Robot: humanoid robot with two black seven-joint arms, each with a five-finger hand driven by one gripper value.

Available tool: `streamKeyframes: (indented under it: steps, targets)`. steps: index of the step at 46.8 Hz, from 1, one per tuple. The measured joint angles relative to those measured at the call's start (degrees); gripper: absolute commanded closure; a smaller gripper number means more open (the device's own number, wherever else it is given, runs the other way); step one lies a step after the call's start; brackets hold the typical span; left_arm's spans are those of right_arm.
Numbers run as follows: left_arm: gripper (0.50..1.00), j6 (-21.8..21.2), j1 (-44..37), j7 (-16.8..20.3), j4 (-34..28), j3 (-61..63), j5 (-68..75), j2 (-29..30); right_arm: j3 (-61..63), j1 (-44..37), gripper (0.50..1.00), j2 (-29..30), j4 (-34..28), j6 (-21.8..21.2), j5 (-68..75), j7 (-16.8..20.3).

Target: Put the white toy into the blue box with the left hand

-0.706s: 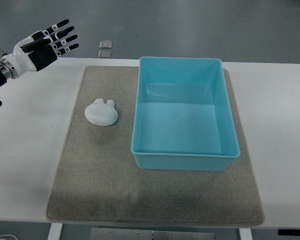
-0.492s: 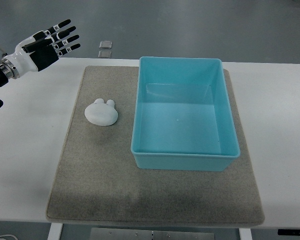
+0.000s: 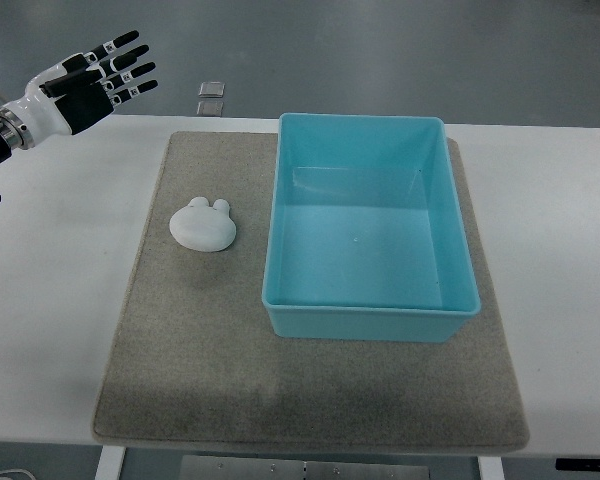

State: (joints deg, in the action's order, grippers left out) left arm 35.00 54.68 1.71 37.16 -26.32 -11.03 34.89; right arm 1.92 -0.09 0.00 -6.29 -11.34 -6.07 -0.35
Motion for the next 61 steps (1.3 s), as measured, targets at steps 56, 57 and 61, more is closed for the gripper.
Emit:
streamKeyframes:
  steps: [56,57,61]
  targets:
    - [0.516,-1.5,3.1,14.9,25.4,0.0,75.7,10.6,0.0,0.0,0.564,0.0,0.0,0.0,0.0,0.0]
    - [0.516,-2.0,2.8,15.0,25.8,0.0,77.0,10.6,0.0,0.0,0.564,0.0,0.0,0.0,0.0,0.0]
    - [0.516,-4.4,1.5,15.6,26.9,0.0,82.6,10.6,0.0,0.0,0.564,0.0,0.0,0.0,0.0,0.0]
